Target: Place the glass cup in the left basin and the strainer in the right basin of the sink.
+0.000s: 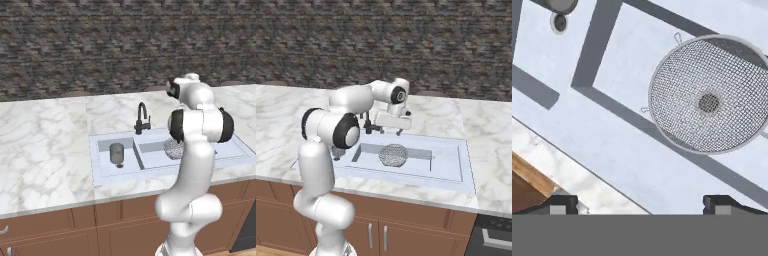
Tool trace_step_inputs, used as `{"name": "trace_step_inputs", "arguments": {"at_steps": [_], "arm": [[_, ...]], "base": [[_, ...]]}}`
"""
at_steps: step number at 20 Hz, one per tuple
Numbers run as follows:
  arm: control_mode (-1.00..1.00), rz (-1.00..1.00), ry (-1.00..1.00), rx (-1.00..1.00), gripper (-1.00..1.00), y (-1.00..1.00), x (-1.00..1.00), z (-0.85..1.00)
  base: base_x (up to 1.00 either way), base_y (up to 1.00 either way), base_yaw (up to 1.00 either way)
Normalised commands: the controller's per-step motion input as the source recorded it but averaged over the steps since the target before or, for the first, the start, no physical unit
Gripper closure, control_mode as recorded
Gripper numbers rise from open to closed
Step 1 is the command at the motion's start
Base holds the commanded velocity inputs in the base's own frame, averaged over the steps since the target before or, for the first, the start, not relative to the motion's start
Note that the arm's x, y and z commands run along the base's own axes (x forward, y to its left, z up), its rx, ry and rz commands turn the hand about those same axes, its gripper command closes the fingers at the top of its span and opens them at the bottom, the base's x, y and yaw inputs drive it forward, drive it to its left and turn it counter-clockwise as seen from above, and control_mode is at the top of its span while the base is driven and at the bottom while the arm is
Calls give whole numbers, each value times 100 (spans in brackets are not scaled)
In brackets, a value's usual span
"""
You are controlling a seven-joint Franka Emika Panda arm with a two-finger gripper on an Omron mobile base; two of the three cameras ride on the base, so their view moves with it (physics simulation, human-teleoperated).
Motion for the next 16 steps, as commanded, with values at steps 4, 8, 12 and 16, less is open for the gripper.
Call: {"name": "trace_step_inputs", "arguments": {"at_steps": [4, 8, 12, 16], "arm": [[-100, 0, -34, 0, -100, 68, -75, 31], [-100, 0, -33, 0, -100, 68, -78, 24], [-100, -1, -23, -7, -100, 79, -71, 26], [-100, -14, -13, -2, -100, 69, -47, 6]], "base": [[0, 0, 0], [0, 0, 0], [0, 0, 0], [0, 0, 0]]}}
